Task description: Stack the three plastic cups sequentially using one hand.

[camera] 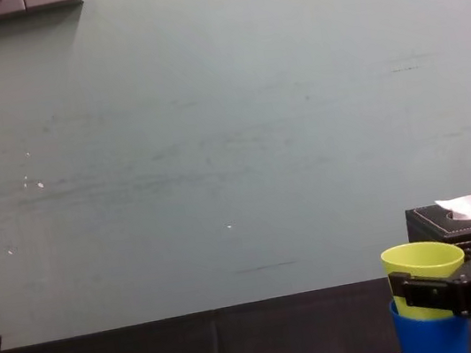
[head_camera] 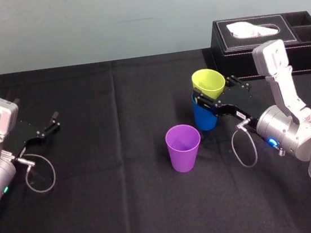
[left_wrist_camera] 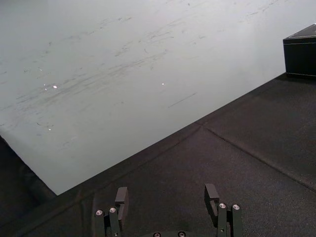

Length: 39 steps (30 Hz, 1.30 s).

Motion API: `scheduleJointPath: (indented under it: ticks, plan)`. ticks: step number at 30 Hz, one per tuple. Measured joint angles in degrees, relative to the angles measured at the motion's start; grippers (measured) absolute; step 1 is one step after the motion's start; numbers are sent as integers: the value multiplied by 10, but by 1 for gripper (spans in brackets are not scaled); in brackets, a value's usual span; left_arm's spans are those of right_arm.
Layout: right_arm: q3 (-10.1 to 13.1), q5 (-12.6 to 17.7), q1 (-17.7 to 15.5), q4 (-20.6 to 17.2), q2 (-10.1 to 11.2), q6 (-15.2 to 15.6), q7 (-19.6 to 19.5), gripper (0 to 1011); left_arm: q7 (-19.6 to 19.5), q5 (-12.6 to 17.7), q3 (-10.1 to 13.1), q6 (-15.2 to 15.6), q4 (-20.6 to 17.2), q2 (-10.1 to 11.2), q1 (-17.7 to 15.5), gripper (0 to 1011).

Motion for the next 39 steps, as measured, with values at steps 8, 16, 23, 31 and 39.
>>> scheduleJointPath:
  ticks: [8, 16, 23, 31, 39]
  plan:
    - [0, -1, 0, 0, 0, 0, -2, 742, 0, 0, 0, 0, 0, 0, 0, 1011]
    - [0, -1, 0, 0, 0, 0, -2, 893, 0, 0, 0, 0, 0, 0, 0, 1011]
    - [0, 0, 0, 0, 0, 0, -2, 1003, 0, 0, 0, 0, 0, 0, 0, 1011]
    - [0, 0, 0, 0, 0, 0, -2, 1003, 0, 0, 0, 0, 0, 0, 0, 1011]
    - [5, 1, -9, -19, 5, -16, 4, 1003, 0, 0, 0, 0, 0, 0, 0, 1011]
